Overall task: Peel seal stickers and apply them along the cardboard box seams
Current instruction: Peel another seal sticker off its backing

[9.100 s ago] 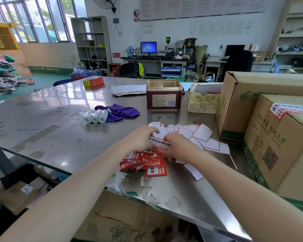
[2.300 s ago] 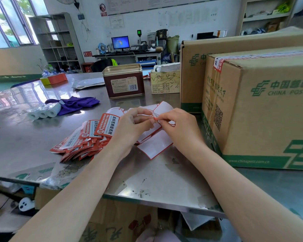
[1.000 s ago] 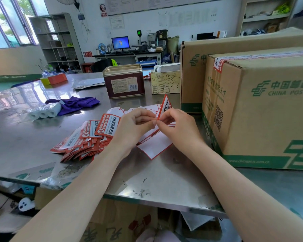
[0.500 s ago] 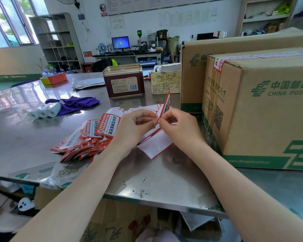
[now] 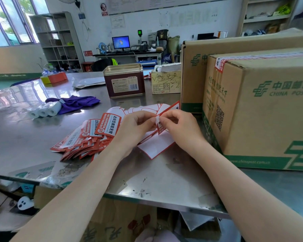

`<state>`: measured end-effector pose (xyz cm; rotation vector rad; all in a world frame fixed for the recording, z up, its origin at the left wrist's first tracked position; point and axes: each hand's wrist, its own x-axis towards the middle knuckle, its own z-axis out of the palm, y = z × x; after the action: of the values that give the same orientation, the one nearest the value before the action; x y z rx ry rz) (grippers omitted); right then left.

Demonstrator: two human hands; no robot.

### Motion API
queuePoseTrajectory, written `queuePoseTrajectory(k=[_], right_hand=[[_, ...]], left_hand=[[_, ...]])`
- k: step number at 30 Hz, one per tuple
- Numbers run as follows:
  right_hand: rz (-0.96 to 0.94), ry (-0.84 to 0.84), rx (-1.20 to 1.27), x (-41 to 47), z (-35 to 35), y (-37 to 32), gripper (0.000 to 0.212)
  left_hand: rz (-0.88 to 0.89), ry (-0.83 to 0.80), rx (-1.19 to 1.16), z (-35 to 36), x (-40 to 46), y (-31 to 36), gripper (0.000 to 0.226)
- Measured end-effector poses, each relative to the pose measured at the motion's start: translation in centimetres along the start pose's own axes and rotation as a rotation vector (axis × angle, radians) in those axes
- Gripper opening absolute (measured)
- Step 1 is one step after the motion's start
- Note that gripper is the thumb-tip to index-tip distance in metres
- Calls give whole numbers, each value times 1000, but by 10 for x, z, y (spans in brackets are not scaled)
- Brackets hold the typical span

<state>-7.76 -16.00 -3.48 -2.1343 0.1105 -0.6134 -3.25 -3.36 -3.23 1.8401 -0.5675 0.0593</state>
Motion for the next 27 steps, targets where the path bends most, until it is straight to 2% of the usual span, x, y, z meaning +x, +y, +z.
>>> queuePoseTrajectory(k=[5, 9, 12, 16, 20, 24, 27], right_hand=[[35, 47, 28, 1, -3, 0, 14], [71, 72, 152, 1, -7, -5, 14], [92, 45, 343, 1, -8, -10, 14], [114, 11, 477, -1, -9, -12, 13], [107, 60, 460, -2, -12, -12, 12], [115, 180, 379, 1, -12, -9, 12], [140, 258, 452, 3, -11, -8, 12]], left_hand=[[-99, 164, -19, -2, 5, -4, 8], [-21, 244, 214, -2, 6, -7, 12], [94, 238, 355, -1, 5, -8, 22], [96, 206, 464, 0, 8, -13, 23], [74, 201, 578, 3, 8, -15, 25], [62, 207, 668, 3, 6, -16, 25], [57, 197, 741, 4, 7, -18, 25]])
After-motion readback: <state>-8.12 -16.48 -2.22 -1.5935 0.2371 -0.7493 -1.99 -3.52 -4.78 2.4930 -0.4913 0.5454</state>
